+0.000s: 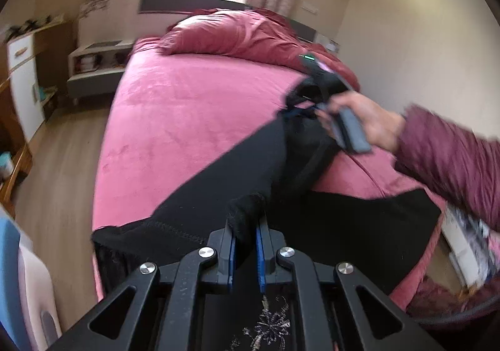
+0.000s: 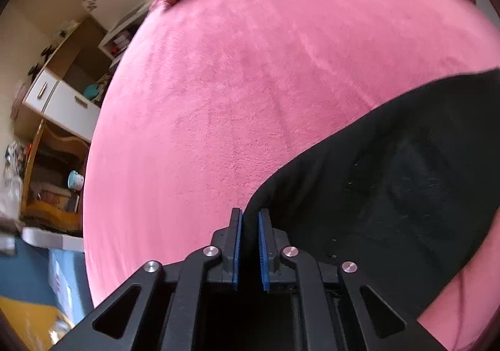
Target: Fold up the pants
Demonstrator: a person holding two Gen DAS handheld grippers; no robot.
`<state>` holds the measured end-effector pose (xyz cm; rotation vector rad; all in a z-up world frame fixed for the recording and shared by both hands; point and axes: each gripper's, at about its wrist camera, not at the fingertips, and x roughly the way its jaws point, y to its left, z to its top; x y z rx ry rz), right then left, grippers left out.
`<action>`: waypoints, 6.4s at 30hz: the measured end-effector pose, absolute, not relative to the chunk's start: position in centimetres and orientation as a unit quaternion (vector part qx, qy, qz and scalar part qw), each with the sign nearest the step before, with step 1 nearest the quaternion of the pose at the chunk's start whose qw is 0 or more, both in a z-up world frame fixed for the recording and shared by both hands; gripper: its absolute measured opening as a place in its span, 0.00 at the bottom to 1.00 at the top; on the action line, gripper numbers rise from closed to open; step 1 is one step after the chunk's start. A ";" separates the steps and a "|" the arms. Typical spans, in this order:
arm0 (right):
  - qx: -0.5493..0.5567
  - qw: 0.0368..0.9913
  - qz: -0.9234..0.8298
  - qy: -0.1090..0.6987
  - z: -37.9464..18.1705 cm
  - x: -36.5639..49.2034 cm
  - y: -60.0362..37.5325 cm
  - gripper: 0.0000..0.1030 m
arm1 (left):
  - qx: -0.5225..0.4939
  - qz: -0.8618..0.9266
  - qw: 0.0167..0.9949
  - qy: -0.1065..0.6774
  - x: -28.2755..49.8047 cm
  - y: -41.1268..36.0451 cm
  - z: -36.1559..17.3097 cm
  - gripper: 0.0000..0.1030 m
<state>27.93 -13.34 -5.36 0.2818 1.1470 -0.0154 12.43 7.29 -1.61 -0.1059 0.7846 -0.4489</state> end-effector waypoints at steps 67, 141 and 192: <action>0.094 0.834 0.057 0.540 -9.0 -7.9 -14.3 0.11 | -0.381 -0.048 0.762 0.522 1.7 18.2 -10.7 0.28; 0.169 0.875 -0.200 0.408 5.9 -1.9 -31.8 0.06 | -0.008 -0.374 0.776 0.508 6.7 -8.0 -9.1 0.42; 0.407 0.798 -0.296 0.331 -0.1 -22.2 -48.4 0.18 | -0.031 -0.341 0.779 0.525 6.1 -4.6 -10.6 0.35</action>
